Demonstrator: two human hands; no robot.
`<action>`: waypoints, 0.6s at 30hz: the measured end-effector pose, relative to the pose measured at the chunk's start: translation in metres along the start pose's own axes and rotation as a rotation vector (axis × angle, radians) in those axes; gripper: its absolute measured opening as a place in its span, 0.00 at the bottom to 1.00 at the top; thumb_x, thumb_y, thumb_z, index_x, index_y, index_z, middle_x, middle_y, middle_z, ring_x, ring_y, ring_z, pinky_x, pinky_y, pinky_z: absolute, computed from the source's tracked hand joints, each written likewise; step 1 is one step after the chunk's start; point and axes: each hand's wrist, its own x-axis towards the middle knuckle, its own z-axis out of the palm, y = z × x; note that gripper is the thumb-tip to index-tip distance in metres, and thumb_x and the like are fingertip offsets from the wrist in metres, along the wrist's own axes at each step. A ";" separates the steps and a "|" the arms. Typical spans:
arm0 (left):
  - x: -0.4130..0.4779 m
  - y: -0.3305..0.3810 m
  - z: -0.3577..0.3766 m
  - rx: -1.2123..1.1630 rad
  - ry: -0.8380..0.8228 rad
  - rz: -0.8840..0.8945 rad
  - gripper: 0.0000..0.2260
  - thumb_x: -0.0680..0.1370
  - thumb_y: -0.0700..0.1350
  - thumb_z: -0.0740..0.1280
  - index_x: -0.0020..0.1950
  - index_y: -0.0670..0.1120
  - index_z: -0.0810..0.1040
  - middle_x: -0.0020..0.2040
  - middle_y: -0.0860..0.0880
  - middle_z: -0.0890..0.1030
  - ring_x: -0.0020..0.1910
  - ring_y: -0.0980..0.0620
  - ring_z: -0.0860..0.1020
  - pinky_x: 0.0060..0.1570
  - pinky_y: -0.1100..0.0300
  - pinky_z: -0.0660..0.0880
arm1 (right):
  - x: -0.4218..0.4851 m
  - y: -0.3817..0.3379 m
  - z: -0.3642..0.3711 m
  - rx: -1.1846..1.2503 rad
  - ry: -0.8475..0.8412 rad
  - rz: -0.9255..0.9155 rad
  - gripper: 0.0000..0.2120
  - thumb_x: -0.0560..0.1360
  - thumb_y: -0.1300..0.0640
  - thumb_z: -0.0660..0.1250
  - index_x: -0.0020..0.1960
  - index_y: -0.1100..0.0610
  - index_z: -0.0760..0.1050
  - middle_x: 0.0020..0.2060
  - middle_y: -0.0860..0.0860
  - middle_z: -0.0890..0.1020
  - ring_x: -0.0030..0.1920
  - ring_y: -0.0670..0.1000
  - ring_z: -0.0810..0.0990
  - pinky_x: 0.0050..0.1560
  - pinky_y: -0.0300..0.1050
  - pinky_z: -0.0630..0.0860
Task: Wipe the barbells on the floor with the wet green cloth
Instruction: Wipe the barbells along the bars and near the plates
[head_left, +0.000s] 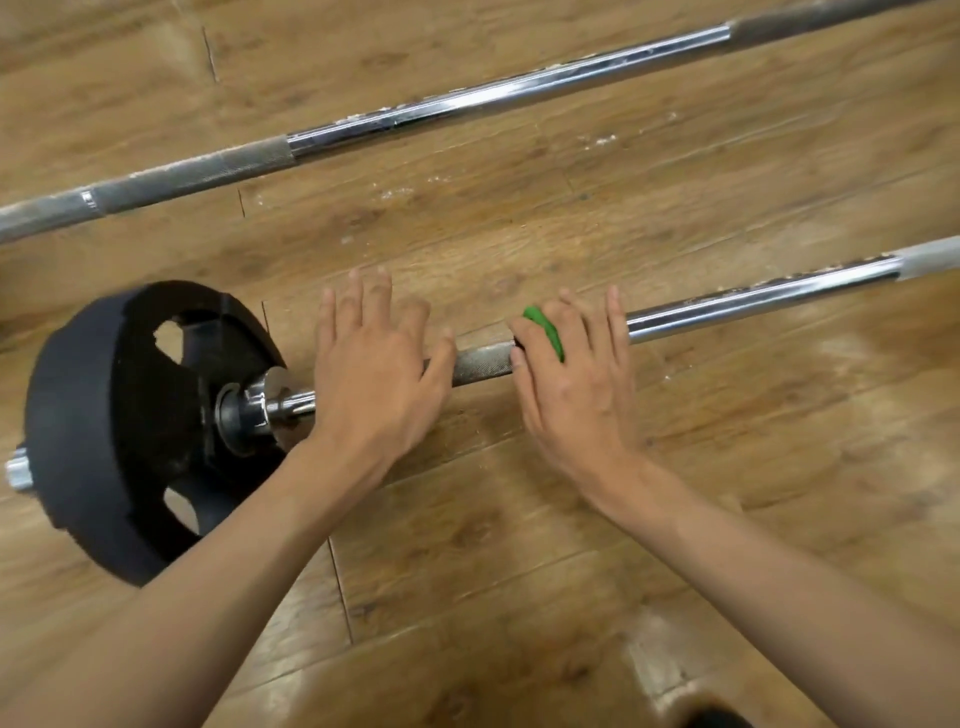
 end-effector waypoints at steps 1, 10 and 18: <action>0.000 0.008 0.002 0.000 0.011 0.036 0.32 0.82 0.62 0.44 0.74 0.48 0.75 0.83 0.38 0.60 0.83 0.39 0.53 0.81 0.45 0.42 | -0.003 0.002 -0.004 -0.012 -0.016 -0.031 0.13 0.85 0.55 0.61 0.60 0.59 0.81 0.59 0.58 0.81 0.66 0.62 0.77 0.80 0.65 0.56; -0.030 0.042 0.021 0.066 0.001 0.057 0.33 0.83 0.65 0.45 0.74 0.48 0.74 0.80 0.37 0.66 0.81 0.36 0.60 0.80 0.38 0.51 | -0.022 0.056 -0.038 -0.114 -0.065 -0.078 0.13 0.83 0.53 0.60 0.55 0.56 0.83 0.52 0.54 0.83 0.55 0.59 0.81 0.80 0.65 0.55; -0.051 0.054 0.021 0.101 0.034 0.066 0.34 0.83 0.66 0.43 0.72 0.48 0.77 0.79 0.39 0.68 0.80 0.36 0.61 0.79 0.35 0.50 | -0.029 0.145 -0.073 -0.198 0.010 0.340 0.15 0.82 0.58 0.57 0.53 0.60 0.82 0.51 0.59 0.82 0.57 0.62 0.77 0.79 0.67 0.55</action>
